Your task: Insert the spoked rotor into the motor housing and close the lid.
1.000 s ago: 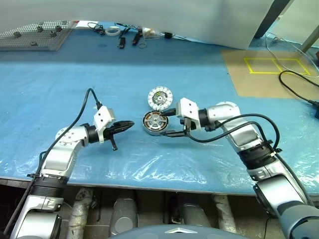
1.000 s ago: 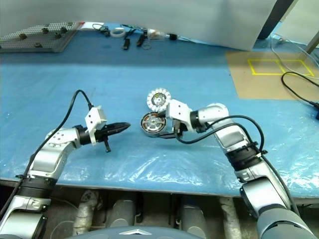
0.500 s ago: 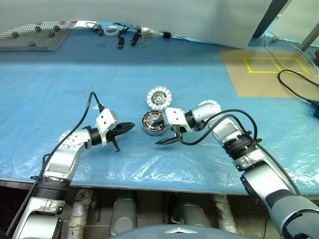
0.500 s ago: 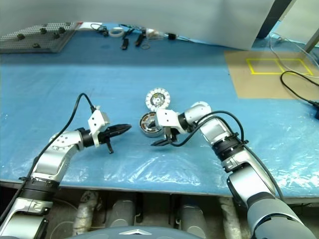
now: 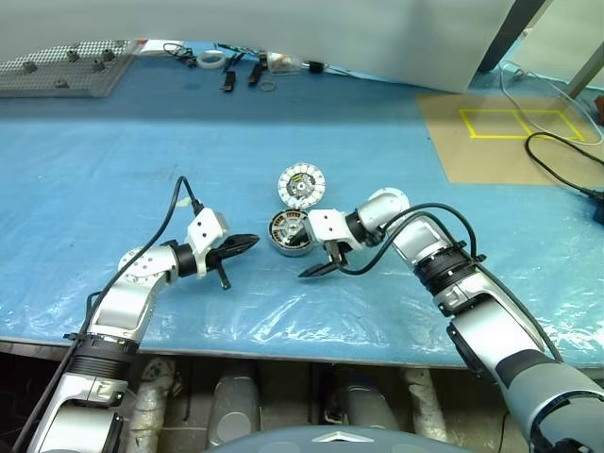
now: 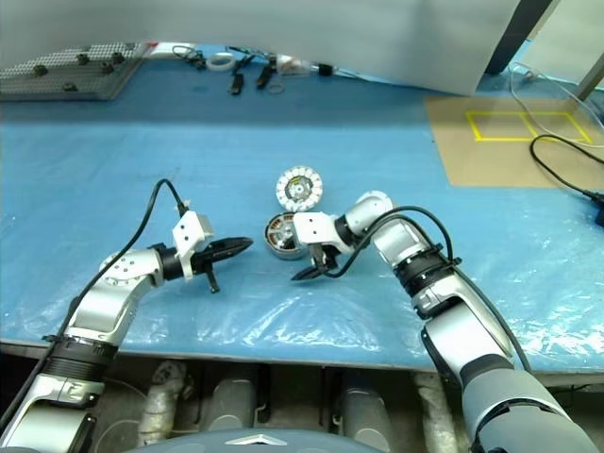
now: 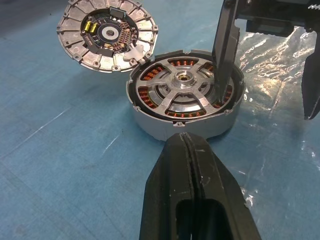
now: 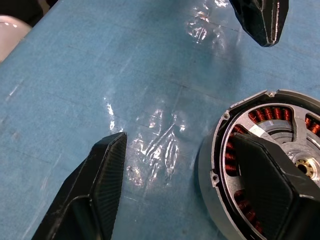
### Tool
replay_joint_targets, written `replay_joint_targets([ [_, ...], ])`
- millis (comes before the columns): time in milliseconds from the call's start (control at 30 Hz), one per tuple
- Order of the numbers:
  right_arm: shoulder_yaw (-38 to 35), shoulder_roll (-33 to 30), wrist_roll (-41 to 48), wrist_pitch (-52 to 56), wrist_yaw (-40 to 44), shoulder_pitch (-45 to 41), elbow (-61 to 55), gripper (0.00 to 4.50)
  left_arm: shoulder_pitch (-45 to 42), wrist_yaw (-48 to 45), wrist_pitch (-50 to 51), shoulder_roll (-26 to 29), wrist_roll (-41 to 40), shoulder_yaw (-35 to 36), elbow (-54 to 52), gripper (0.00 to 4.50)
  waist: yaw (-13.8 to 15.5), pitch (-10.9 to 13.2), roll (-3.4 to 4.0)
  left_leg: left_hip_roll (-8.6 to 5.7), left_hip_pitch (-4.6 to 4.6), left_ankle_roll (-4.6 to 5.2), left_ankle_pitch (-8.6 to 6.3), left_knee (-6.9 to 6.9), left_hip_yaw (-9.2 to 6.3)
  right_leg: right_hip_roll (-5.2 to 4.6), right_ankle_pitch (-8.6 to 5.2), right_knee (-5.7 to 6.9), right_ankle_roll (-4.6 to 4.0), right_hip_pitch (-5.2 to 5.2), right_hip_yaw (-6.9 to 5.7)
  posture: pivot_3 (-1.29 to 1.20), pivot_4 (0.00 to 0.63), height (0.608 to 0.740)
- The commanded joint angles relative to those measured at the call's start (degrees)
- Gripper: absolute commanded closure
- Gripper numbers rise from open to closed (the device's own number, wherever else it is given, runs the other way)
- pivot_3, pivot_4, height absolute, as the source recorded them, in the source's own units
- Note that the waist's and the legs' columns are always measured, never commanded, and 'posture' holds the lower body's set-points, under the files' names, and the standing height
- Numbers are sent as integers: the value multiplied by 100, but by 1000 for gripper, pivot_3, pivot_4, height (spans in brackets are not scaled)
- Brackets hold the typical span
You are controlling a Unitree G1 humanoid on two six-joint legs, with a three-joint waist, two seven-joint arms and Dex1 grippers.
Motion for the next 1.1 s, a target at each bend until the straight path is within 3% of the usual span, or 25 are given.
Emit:
replay_joint_targets([
  [33, 7, -3, -149, -113, -20, -167, 90, 1836, -38, 34, -131, -6, 0, -6, -110, 4500, 1, 0, 0, 0, 0, 0, 0, 1, 0, 0, 0, 0, 0, 0, 0, 0, 150, 740],
  [300, 142, 26, -616, -308, -241, -363, 363, 4392, -94, 84, -132, -89, 15, -43, -70, 4500, -6, -1, -1, 1, 1, 1, 0, 2, 0, 0, 0, 0, -1, 1, 0, 0, 150, 740],
  [600, 86, -151, -477, -61, 220, -296, -163, 4392, -160, 124, -168, -138, 17, -63, 17, 4500, 9, 0, -1, 1, 1, 1, 0, 3, 0, 0, 0, 4, -1, 0, 1, 0, 150, 740],
  [867, 36, -407, -25, 1459, 943, 30, -1376, 4392, -203, 49, -188, -117, -8, -66, 63, 4500, 3, 0, -1, 2, -3, 3, 0, 0, 0, 1, 1, 4, 0, -3, -2, 0, 150, 740],
  [1100, 168, -367, 128, 2770, 983, 142, -1914, 4392, -276, -19, -187, -85, -6, -78, 117, 4500, 6, 0, -1, 2, -1, 2, 0, 0, 0, 1, 0, 3, 0, -2, -1, 0, 150, 740],
])
